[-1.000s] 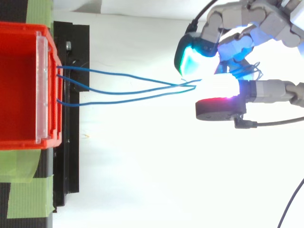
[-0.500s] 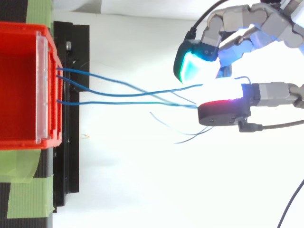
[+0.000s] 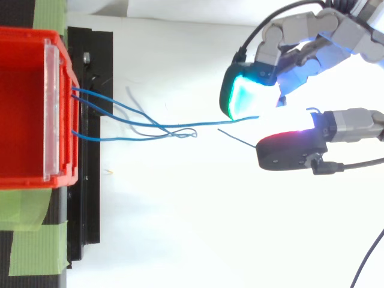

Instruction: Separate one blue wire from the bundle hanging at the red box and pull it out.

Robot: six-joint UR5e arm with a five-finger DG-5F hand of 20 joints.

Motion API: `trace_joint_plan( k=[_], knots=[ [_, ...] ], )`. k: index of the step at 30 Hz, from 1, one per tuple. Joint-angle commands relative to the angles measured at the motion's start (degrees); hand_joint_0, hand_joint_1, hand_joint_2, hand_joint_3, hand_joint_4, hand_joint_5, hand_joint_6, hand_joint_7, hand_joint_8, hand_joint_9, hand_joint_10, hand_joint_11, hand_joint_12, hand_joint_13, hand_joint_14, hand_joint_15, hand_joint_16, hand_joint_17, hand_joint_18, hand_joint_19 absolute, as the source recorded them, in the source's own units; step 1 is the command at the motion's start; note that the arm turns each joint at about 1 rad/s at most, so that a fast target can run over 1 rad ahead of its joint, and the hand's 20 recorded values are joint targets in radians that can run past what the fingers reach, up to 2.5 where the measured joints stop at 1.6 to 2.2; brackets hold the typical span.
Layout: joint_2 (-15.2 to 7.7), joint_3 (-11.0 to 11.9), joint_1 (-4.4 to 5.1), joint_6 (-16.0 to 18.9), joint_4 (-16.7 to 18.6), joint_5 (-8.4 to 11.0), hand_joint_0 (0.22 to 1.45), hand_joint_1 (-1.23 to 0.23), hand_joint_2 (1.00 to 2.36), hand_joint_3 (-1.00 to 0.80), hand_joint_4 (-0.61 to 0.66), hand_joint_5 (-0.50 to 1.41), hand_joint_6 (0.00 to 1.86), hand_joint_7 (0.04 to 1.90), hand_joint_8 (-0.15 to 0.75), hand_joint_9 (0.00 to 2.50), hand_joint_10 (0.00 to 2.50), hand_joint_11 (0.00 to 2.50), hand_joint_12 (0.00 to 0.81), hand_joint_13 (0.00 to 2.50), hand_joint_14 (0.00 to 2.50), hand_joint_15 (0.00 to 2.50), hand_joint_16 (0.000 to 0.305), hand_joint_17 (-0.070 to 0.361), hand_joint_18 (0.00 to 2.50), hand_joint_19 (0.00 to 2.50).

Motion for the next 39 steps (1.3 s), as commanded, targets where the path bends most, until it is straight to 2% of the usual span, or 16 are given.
trace_joint_plan(
  k=[1,4,7,8,10,12,13,14,15,19,20,26,28,31,39],
  knots=[
    [0.0,-0.1,0.38,5.2,-3.9,-0.14,0.64,-0.64,1.03,-0.17,0.2,-0.18,0.77,1.1,0.343,1.04,0.02,1.12,0.384,0.77,0.02,0.66,0.045,0.102,0.54,0.62],
    [-0.1,-0.1,1.26,7.8,-7.7,-0.14,0.64,-0.64,1.03,-0.17,0.2,-0.18,0.77,1.1,0.346,1.04,0.02,1.1,0.384,0.77,0.02,0.67,0.046,0.103,0.54,0.62],
    [0.0,-0.1,1.88,8.0,-10.0,-0.14,0.64,-0.64,1.03,-0.17,0.2,-0.18,0.77,1.1,0.343,1.03,0.02,1.11,0.385,0.77,0.03,0.67,0.046,0.103,0.54,0.63],
    [-0.1,-0.3,2.23,8.4,-12.0,-0.23,0.65,-0.64,1.03,-0.17,0.2,-0.18,0.77,1.1,0.344,1.03,0.02,1.11,0.387,0.77,0.02,0.67,0.046,0.103,0.54,0.63],
    [0.0,-1.1,2.67,9.7,-13.2,-0.23,0.64,-0.64,1.03,-0.17,0.2,-0.18,0.77,1.1,0.346,1.03,0.02,1.1,0.387,0.77,0.02,0.68,0.046,0.103,0.54,0.63],
    [-0.1,-4.2,3.46,14.7,-12.0,-0.14,0.65,-0.64,1.03,-0.17,0.2,-0.18,0.77,1.1,0.346,1.02,0.02,1.1,0.389,0.77,0.02,0.68,0.046,0.103,0.54,0.63],
    [-0.1,-4.2,3.46,14.7,-12.0,-0.14,0.64,-0.64,1.03,-0.17,0.2,-0.18,0.77,1.09,0.344,1.02,0.02,1.1,0.389,0.76,0.03,0.68,0.046,0.103,0.54,0.63],
    [0.0,-5.9,3.9,17.0,-10.5,0.12,0.64,-0.63,1.03,-0.17,0.2,-0.18,0.77,1.09,0.345,1.02,0.02,1.09,0.391,0.76,0.03,0.68,0.046,0.104,0.54,0.63],
    [0.0,-8.2,4.51,19.7,-7.4,0.91,0.64,-0.64,1.03,-0.16,0.2,-0.18,0.77,1.09,0.345,1.02,0.02,1.1,0.392,0.77,0.02,0.68,0.046,0.104,0.54,0.63],
    [0.0,-11.0,5.48,21.6,-4.5,2.49,0.64,-0.63,1.03,-0.17,0.2,-0.18,0.77,1.09,0.344,1.02,0.02,1.09,0.394,0.76,0.03,0.67,0.046,0.104,0.53,0.63],
    [0.0,-12.3,5.92,22.1,-4.0,3.02,0.64,-0.63,1.03,-0.17,0.2,-0.18,0.77,1.1,0.344,1.02,0.02,1.1,0.392,0.76,0.02,0.68,0.046,0.104,0.53,0.63],
    [0.0,-13.5,6.97,24.0,-4.6,3.64,0.64,-0.63,1.03,-0.17,0.2,-0.18,0.77,1.1,0.347,1.02,0.02,1.1,0.396,0.76,0.02,0.67,0.046,0.104,0.53,0.63],
    [0.0,-14.1,7.41,25.9,-6.6,3.64,0.64,-0.63,1.03,-0.17,0.2,-0.18,0.77,1.09,0.347,1.02,0.02,1.09,0.395,0.76,0.03,0.68,0.046,0.104,0.53,0.63],
    [0.0,-15.4,8.12,28.8,-7.1,4.25,0.64,-0.63,1.03,-0.17,0.2,-0.18,0.77,1.1,0.341,1.01,0.02,1.08,0.395,0.76,0.03,0.68,0.046,0.104,0.53,0.63],
    [0.0,-15.6,8.2,28.4,-6.9,6.18,0.64,-0.63,1.03,-0.17,0.2,-0.18,0.77,1.09,0.344,1.01,0.02,1.08,0.394,0.75,0.02,0.68,0.046,0.104,0.53,0.63]
  ],
)
